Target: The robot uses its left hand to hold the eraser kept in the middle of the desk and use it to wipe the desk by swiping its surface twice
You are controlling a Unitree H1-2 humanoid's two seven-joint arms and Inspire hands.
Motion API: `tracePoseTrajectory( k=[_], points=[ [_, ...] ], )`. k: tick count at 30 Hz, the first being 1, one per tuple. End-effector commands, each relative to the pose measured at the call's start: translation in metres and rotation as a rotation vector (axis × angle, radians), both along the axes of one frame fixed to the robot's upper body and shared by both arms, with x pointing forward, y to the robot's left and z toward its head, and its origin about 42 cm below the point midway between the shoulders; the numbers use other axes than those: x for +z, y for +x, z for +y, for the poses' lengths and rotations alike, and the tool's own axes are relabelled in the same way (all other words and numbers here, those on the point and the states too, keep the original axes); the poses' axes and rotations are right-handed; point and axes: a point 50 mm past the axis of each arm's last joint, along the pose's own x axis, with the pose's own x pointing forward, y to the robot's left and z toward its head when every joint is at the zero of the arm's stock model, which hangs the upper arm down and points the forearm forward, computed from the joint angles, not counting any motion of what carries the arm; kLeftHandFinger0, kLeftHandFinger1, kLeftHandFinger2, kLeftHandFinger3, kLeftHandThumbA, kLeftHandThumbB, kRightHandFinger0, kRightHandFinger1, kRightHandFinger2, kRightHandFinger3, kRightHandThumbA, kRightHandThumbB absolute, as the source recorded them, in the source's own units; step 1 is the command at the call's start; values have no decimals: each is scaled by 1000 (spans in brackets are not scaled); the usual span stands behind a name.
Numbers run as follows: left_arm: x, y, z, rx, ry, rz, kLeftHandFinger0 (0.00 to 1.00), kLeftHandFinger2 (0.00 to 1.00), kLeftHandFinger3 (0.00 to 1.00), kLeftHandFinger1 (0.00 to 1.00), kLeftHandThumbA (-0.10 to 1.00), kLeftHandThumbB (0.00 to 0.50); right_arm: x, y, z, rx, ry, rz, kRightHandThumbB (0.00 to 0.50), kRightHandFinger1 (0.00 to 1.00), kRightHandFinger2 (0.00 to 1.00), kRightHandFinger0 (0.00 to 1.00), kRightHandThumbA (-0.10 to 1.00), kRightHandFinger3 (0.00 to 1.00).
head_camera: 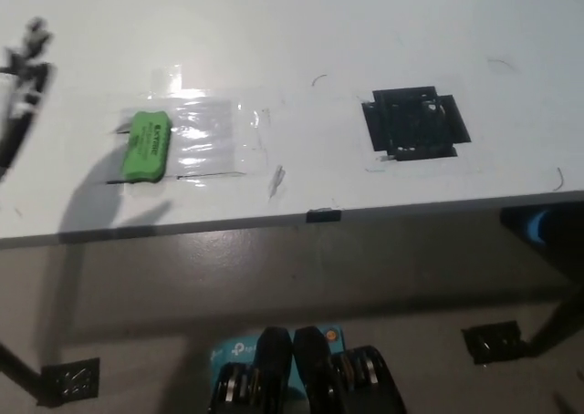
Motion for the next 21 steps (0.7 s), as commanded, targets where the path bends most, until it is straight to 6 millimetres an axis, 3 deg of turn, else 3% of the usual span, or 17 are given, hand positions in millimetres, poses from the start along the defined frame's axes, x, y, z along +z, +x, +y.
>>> tracePoseTrajectory(
  k=[1,6,7,8,14,17,21],
  points=[
    [32,40,-12,47,629,-77,1000,1000,1000,1000,1000,367,18,8,-8,4,-35,-76,315,1000,1000,1000,1000,1000],
    [33,57,-40,10,885,-89,1000,1000,1000,1000,1000,344,16,6,-6,-2,-38,-73,320,1000,1000,1000,1000,1000],
    [28,63,-49,-18,1022,-101,1000,1000,1000,1000,1000,325,17,7,-5,1,-38,-74,318,1000,1000,1000,1000,1000],
    [22,66,-52,-26,1090,-99,1000,1000,1000,1000,1000,354,17,7,-5,2,-33,-69,323,1000,1000,1000,1000,1000],
    [-5,80,-54,-54,1319,-149,1000,1000,1000,1000,1000,365,18,9,-6,10,-36,-73,332,1000,1000,1000,1000,1000],
    [-2,85,-57,-45,1420,-163,1000,1000,1000,1000,1000,383,19,11,-6,4,-28,-74,414,1000,1000,1000,1000,1000],
    [2,93,-61,-48,1543,-208,1000,1000,1000,1000,1000,400,20,10,-4,5,-30,-80,419,1000,1000,1000,1000,1000]
  ],
)
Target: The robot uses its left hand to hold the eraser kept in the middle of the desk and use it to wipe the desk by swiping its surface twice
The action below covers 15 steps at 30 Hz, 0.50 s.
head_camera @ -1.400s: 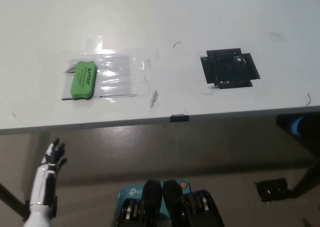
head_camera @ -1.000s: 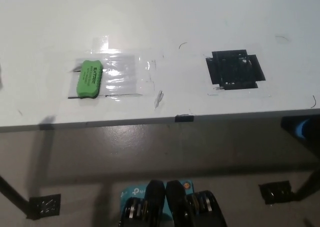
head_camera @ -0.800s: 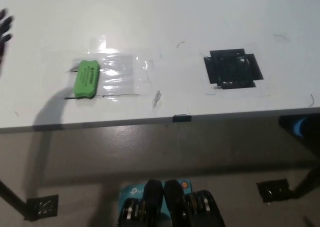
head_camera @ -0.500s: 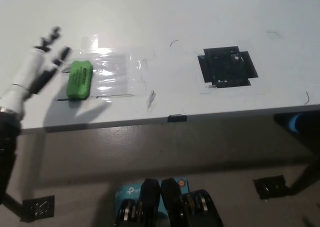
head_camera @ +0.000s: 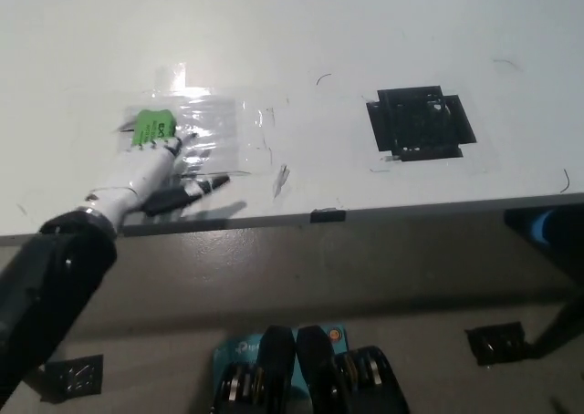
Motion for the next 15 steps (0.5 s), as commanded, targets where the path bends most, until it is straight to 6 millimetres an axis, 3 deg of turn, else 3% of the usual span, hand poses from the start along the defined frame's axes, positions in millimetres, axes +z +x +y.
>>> tracePoseTrajectory(
  k=[1,5,7,10,11,12,13,15],
  points=[
    [88,42,14,-200,807,-408,1000,1000,1000,1000,1000,416,28,13,-6,2,-37,-109,419,1000,1000,1000,1000,1000],
    [91,42,17,-220,879,-404,1000,1000,1000,1000,1000,409,29,11,-6,3,-37,-118,396,1000,1000,1000,1000,1000],
    [102,43,24,-210,896,-419,1000,1000,1000,1000,1000,408,28,12,-7,12,-46,-115,371,1000,1000,1000,1000,1000],
    [119,46,21,-197,907,-461,1000,1000,1000,1000,1000,364,29,10,-10,5,-52,-114,360,1000,1000,1000,1000,1000],
    [123,47,21,-195,905,-473,1000,1000,1000,1000,1000,362,29,10,-10,2,-51,-114,361,1000,1000,1000,1000,1000],
    [132,48,21,-194,886,-489,1000,1000,1000,1000,1000,402,30,10,-10,-3,-56,-109,348,1000,1000,1000,1000,1000],
    [135,49,22,-196,878,-498,1000,1000,1000,1000,1000,408,30,10,-9,-8,-53,-106,345,1000,1000,1000,1000,1000],
    [146,49,15,-207,877,-531,1000,1000,1000,1000,1000,378,29,6,-10,-8,-50,-110,336,1000,1000,1000,1000,1000]
  ],
)
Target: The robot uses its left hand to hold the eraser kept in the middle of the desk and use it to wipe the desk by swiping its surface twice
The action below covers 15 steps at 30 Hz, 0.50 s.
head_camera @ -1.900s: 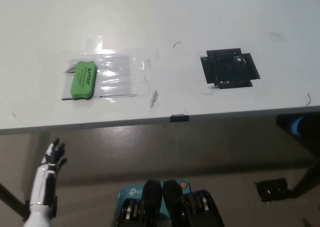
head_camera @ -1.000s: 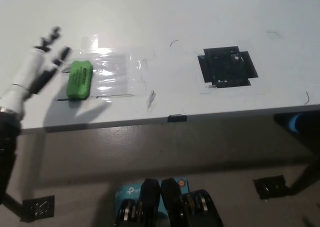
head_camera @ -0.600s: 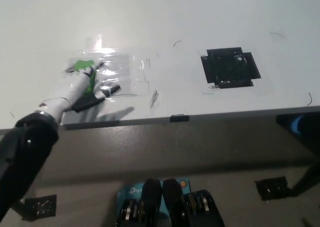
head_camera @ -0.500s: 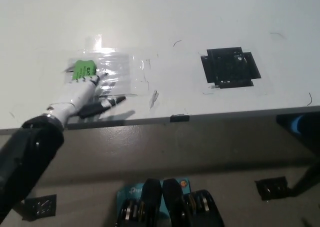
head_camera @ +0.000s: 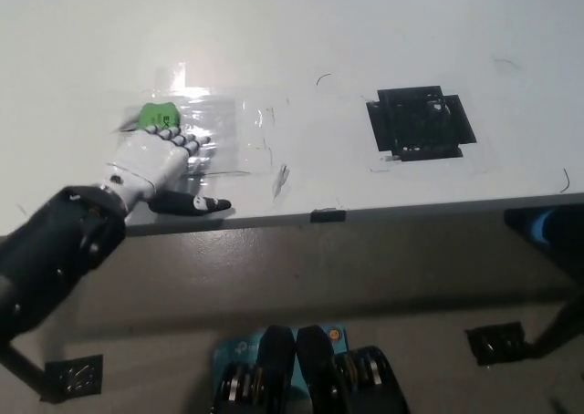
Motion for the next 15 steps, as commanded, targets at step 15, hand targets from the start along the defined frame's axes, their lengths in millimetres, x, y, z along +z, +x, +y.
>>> tracePoseTrajectory(
  k=[15],
  points=[
    [115,15,1,-170,158,-489,1000,1000,1000,1000,1000,411,29,4,-11,-9,-54,-117,318,1000,1000,1000,1000,1000]
  ],
)
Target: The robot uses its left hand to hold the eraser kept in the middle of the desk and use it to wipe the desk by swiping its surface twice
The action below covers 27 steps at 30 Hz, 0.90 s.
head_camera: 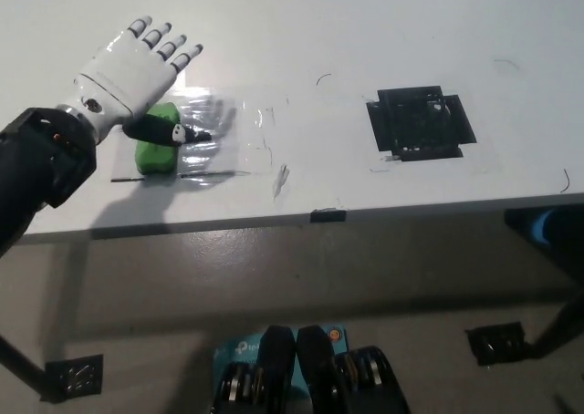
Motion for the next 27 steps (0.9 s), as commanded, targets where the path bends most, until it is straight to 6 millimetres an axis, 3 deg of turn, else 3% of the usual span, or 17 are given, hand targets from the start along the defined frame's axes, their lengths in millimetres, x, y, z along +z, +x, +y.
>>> tracePoseTrajectory(
  k=[1,3,5,6,16,21,24,27],
  points=[
    [29,1,1,-46,-40,-141,1000,1000,1000,1000,1000,412,17,2,-9,-12,-32,-81,318,1000,1000,1000,1000,1000],
    [15,-1,3,-21,-107,-119,1000,1000,1000,1000,1000,416,14,0,-8,-11,-24,-87,300,1000,1000,1000,1000,1000],
    [1,-3,1,-19,-105,-123,1000,1000,1000,1000,1000,408,14,-2,-7,-19,-17,-80,319,1000,1000,1000,1000,1000],
    [-7,-4,0,-14,-121,-100,1000,1000,1000,1000,1000,417,14,-2,-7,-21,-13,-79,298,1000,1000,1000,1000,1000],
    [-40,-3,9,30,-161,-49,1000,1000,1000,1000,1000,405,12,-2,-5,-40,17,-86,308,1000,1000,1000,1000,1000],
    [-48,-4,14,39,-182,-56,1000,1000,1000,1000,1000,404,9,-5,-3,-37,6,-83,297,1000,1000,1000,1000,1000],
    [-51,-3,16,46,-188,-49,1000,1000,1000,1000,1000,402,6,-8,-1,-45,9,-84,341,1000,1000,1000,1000,1000],
    [-46,0,18,74,-171,-56,1000,1000,1000,1000,1000,406,7,-7,-2,-42,20,-94,315,1000,1000,1000,1000,1000]
  ],
)
